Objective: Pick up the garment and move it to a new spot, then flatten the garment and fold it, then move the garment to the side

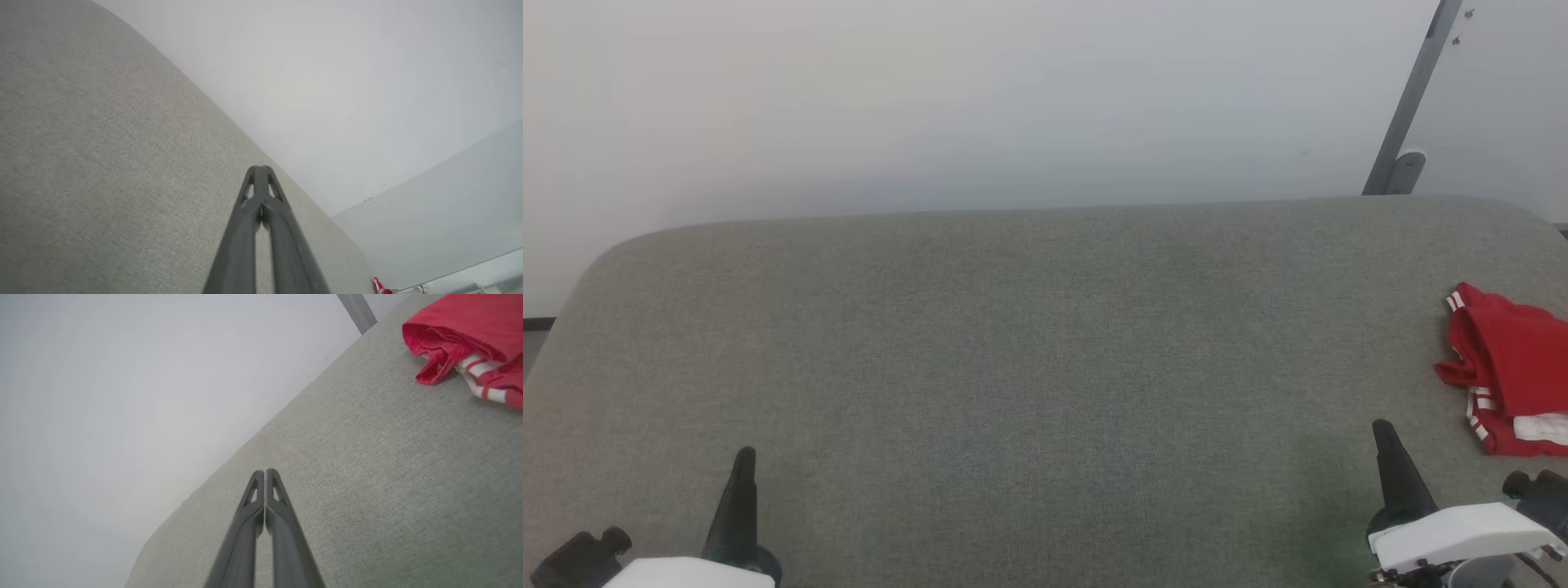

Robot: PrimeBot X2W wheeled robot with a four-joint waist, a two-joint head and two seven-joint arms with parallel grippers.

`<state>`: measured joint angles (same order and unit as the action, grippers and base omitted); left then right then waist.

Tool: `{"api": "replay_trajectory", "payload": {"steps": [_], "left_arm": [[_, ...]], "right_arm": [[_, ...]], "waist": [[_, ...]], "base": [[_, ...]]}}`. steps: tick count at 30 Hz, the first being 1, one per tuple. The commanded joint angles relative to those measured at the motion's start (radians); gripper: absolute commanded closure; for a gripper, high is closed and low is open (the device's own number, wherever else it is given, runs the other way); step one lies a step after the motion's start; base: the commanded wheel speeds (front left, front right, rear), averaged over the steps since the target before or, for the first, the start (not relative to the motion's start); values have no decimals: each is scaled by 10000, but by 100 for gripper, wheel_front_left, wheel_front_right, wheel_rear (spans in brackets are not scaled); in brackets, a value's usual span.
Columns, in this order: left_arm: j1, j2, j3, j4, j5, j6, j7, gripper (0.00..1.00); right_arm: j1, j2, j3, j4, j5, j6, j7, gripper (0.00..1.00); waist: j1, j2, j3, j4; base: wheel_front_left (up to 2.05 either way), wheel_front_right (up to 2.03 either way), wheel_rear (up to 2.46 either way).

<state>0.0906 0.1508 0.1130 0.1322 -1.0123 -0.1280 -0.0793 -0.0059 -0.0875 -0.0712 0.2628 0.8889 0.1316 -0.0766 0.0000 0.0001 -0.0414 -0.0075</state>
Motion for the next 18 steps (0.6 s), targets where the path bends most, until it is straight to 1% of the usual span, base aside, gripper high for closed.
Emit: {"api": "replay_trajectory", "payload": {"steps": [1, 18], "left_arm": [[-334, 23, 29, -46, -345, -18, 102, 100], [-819, -256, 20, 281, -1914, -25, 614, 100]], "right_arm": [[-289, 22, -59, -162, 345, -5, 89, 100], [-519, 118, -166, -183, 2263, -8, 603, 100]], "waist": [[0, -1, 9, 2], [0, -1, 102, 17]], "base": [[0, 0, 0], [0, 0, 0]]}}
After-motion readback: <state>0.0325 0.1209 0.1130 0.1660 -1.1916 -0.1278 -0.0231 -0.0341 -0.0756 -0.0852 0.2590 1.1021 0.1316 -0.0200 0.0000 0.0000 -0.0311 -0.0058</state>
